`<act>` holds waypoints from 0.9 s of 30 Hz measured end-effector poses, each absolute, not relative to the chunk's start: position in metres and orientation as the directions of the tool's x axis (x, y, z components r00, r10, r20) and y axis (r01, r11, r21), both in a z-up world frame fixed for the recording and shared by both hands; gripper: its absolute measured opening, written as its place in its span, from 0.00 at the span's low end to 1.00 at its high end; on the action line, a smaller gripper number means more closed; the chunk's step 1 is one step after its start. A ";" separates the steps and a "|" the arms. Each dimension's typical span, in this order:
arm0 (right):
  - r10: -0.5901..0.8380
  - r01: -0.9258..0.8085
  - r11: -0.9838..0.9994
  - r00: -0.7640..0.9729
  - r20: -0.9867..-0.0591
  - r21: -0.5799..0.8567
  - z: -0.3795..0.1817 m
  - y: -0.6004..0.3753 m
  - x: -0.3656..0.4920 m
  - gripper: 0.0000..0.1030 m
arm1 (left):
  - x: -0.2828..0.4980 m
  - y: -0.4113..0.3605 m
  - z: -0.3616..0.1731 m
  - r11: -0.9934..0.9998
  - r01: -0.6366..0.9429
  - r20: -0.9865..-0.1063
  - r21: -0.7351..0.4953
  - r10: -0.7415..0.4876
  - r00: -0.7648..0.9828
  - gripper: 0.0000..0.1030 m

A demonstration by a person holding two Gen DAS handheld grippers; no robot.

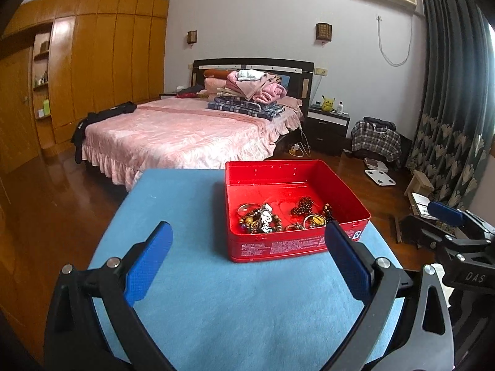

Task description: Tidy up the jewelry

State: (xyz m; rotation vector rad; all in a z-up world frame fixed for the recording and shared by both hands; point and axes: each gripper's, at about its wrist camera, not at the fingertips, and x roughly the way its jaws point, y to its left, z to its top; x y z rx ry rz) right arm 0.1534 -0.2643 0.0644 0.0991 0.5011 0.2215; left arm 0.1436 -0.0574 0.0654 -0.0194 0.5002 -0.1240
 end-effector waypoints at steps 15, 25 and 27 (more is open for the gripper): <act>0.236 -0.200 0.971 0.882 -0.408 0.129 0.088 -0.263 0.125 0.94 | 0.109 -0.060 0.091 0.995 0.097 -0.424 -0.015 -0.094 0.901 0.93; 0.236 -0.206 0.971 0.897 -0.373 0.119 0.099 -0.261 0.105 0.94 | 0.093 -0.058 0.103 0.996 0.088 -0.393 -0.006 -0.083 0.916 0.93; 0.236 -0.207 0.971 0.899 -0.368 0.118 0.101 -0.260 0.103 0.94 | 0.090 -0.058 0.105 0.996 0.087 -0.388 -0.005 -0.082 0.918 0.93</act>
